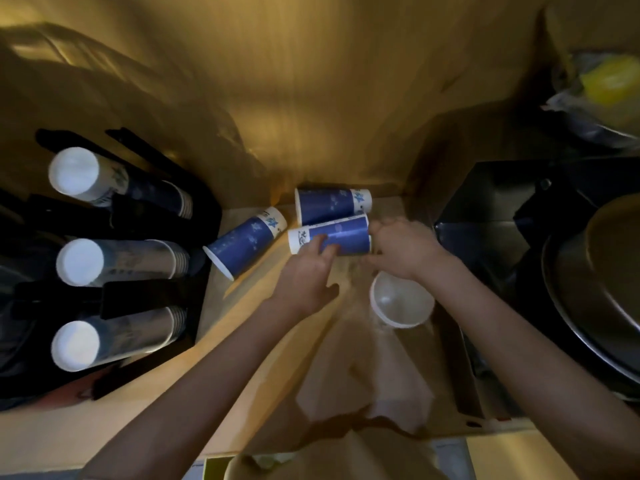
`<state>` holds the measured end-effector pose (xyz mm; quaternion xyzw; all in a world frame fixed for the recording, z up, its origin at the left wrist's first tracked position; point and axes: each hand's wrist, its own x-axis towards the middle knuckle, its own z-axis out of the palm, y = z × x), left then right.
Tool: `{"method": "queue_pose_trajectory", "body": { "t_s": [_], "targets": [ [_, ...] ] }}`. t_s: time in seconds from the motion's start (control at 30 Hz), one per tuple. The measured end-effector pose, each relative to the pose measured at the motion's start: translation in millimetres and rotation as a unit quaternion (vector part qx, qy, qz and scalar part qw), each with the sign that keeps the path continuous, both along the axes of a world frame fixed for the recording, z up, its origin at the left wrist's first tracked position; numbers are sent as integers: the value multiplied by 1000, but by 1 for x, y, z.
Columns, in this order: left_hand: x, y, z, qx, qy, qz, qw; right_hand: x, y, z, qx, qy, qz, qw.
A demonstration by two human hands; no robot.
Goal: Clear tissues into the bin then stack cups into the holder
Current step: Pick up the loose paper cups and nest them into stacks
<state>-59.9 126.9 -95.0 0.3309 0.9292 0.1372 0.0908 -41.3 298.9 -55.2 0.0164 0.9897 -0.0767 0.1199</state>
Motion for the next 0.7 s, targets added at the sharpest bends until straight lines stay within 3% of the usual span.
{"method": "queue_pose_trajectory", "body": {
  "t_s": [0.3, 0.57, 0.7],
  "targets": [
    [-84, -60, -26, -109, 101, 82, 985, -69, -18, -50, 75, 17, 61, 995],
    [-107, -90, -69, -243, 8, 189, 951, -83, -6, -92, 62, -51, 55, 995],
    [-107, -96, -71, -263, -39, 206, 942, -87, -5, -94, 61, -83, 55, 993]
  ]
}}
